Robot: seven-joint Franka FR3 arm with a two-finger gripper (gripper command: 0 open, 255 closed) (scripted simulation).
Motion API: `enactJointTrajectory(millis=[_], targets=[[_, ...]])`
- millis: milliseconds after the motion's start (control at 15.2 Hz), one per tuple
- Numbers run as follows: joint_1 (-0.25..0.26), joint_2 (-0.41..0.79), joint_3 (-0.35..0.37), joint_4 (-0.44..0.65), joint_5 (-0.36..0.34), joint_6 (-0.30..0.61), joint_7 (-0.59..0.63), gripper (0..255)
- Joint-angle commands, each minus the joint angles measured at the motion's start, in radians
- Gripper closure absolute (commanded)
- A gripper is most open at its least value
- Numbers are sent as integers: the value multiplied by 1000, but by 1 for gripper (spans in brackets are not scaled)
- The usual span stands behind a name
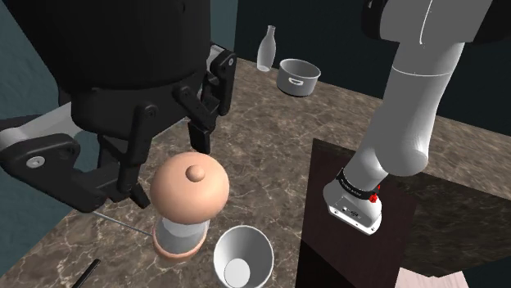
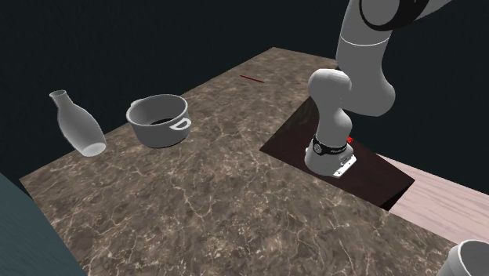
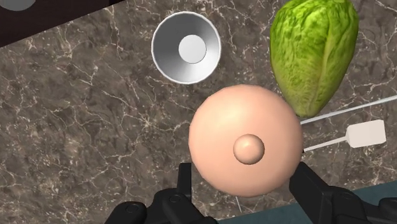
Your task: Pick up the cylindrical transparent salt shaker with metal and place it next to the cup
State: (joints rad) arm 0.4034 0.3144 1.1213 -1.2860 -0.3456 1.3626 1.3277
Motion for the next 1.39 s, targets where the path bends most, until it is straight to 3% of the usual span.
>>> enactJointTrajectory(millis=[0, 594, 1320], targets=[[-24, -14, 5, -46, 13, 37, -2, 255], [-105, -66, 20, -223, 59, 182, -15, 255], [-146, -86, 22, -390, 72, 337, -11, 255]])
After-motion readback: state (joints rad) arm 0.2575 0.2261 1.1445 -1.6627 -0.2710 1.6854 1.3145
